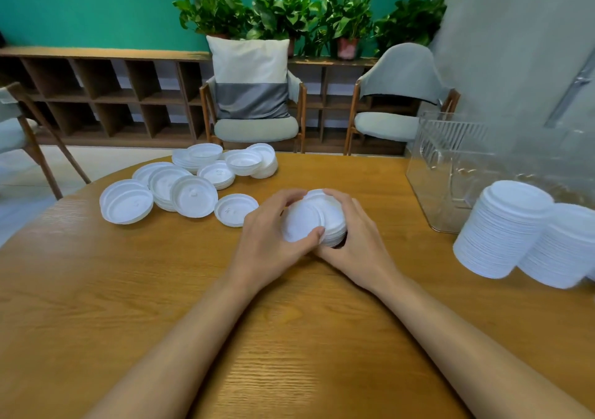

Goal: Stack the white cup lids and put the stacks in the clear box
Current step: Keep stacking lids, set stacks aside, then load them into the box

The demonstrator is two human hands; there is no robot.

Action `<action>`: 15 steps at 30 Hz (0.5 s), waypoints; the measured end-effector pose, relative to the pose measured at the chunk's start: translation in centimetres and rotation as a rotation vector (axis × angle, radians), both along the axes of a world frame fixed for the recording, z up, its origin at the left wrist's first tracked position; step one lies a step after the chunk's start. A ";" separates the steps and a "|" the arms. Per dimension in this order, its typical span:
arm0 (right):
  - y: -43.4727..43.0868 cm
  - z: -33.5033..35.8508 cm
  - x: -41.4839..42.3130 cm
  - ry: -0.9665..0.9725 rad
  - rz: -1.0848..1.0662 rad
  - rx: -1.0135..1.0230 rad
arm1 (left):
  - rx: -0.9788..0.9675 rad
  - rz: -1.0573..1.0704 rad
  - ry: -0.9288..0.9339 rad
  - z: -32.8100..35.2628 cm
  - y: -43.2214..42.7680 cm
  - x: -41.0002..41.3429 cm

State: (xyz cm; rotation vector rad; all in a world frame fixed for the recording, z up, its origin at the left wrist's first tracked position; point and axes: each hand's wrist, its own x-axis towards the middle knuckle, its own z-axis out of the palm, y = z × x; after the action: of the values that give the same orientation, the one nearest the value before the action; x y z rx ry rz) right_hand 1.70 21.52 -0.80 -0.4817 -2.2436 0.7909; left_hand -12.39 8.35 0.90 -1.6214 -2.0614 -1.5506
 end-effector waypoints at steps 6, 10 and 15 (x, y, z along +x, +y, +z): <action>1.5 0.3 2.4 -0.035 -0.063 -0.034 | -0.087 -0.064 -0.013 -0.6 -0.9 -0.4; 1.2 0.3 3.3 -0.073 -0.073 -0.037 | -0.173 -0.152 -0.005 -0.6 -1.2 -0.5; -0.7 0.7 4.8 -0.041 -0.112 0.173 | -0.298 -0.250 -0.024 -0.8 -1.8 -0.7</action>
State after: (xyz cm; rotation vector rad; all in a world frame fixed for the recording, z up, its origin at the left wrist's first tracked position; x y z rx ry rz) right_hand 6.50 20.85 -0.08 -0.5395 -2.2764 0.5288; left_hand -13.06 6.54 0.11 -2.0414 -2.2650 -1.3843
